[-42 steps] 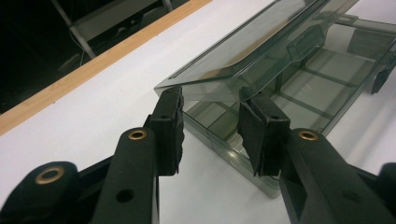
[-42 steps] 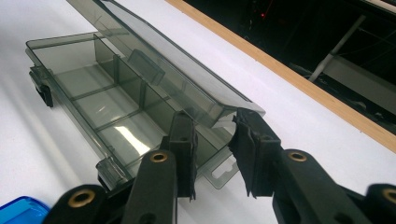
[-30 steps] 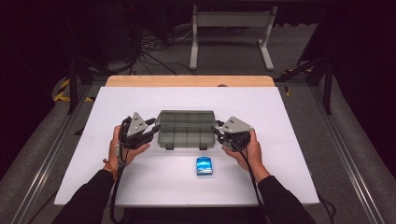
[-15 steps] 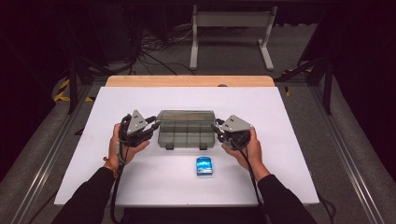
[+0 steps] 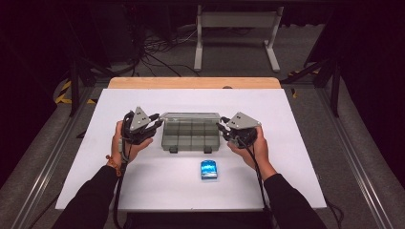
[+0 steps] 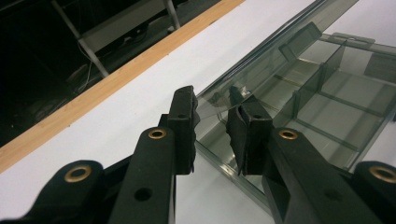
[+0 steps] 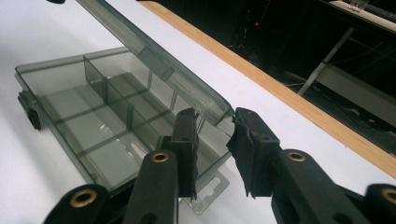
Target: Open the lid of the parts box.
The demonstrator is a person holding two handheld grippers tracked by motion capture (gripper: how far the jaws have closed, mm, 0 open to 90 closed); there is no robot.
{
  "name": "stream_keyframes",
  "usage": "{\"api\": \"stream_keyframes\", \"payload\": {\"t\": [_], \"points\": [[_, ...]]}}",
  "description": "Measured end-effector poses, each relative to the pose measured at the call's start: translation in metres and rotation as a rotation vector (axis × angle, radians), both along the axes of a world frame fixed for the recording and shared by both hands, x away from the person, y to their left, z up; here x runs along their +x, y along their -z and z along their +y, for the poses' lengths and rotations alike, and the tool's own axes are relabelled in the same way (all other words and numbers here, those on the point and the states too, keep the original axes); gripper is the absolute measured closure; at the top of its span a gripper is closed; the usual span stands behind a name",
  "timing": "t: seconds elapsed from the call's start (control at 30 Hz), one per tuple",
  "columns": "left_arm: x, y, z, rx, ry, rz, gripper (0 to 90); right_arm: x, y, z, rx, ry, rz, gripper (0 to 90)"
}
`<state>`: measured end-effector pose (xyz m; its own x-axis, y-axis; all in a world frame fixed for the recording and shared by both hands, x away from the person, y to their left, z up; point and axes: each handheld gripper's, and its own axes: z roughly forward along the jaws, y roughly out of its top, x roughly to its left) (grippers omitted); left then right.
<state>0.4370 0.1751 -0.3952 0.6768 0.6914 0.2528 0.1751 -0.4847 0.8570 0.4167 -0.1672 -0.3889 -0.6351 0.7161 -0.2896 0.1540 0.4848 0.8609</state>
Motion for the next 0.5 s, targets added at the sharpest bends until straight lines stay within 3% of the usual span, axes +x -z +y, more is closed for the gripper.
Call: {"api": "stream_keyframes", "payload": {"t": [0.17, 0.5], "points": [[0.005, -0.004, 0.000, -0.010, -0.004, 0.006, 72.7, 0.009, -0.011, -0.002, 0.050, 0.007, 0.033, 70.8], [0.018, -0.014, -0.002, -0.033, -0.022, 0.011, 74.1, 0.022, -0.019, -0.001, 0.067, 0.027, 0.040, 72.7]]}}
